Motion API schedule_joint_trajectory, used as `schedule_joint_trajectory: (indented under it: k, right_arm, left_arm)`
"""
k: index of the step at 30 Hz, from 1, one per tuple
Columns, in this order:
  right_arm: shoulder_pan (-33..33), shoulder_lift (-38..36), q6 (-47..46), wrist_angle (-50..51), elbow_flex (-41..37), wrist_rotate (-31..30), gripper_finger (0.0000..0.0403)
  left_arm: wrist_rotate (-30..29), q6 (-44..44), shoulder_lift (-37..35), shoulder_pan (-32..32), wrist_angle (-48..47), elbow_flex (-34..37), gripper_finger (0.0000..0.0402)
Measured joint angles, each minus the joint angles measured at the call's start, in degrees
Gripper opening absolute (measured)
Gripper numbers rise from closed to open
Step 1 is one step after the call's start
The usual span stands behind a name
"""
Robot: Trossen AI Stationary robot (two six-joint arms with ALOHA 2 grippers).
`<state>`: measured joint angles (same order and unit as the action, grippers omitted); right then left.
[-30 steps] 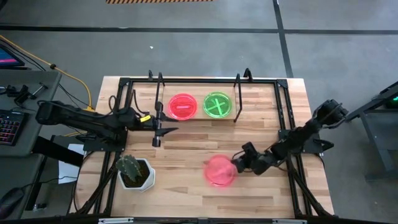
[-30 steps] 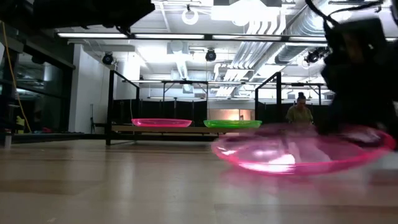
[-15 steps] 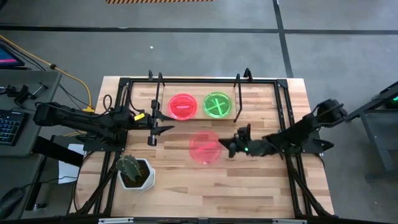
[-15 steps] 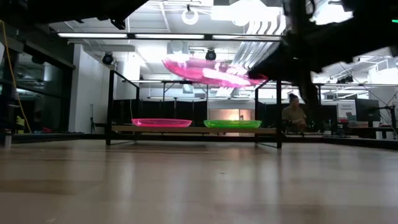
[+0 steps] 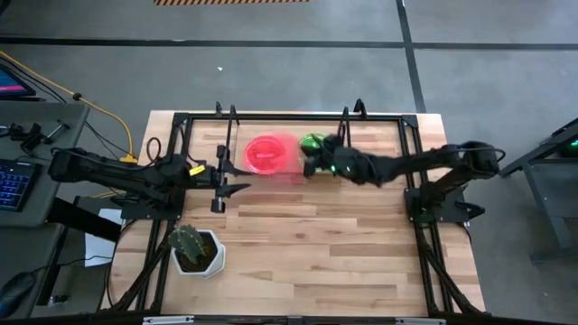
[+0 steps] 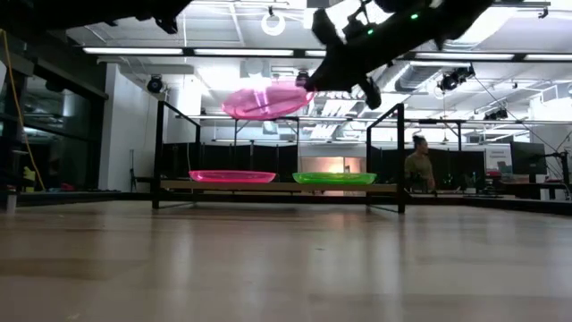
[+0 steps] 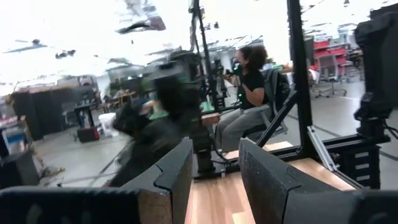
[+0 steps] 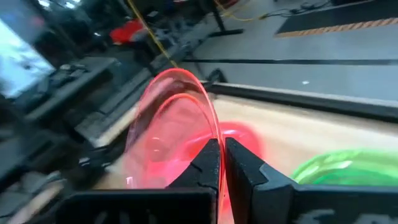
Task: Place and stack plates onto a shelf
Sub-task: Stack the pink plate on top of the other pink plate on the shelf
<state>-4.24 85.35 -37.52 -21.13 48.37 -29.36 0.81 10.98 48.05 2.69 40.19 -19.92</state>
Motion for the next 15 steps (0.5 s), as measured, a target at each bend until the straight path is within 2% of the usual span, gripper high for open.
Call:
schedule_joint_trajectory:
  k: [6, 15]
  right_arm:
    - [-7.8, 5.5, 2.3, 3.5, 6.9, 5.5, 0.0]
    - [-11.5, 21.5, 3.1, 3.9, 18.3, 11.8, 0.0]
  left_arm:
    - [0.0, 4.1, -2.1, 3.7, -0.1, 0.0, 0.0119]
    - [0.0, 4.7, -3.1, 5.4, -0.1, 0.0, 0.0119]
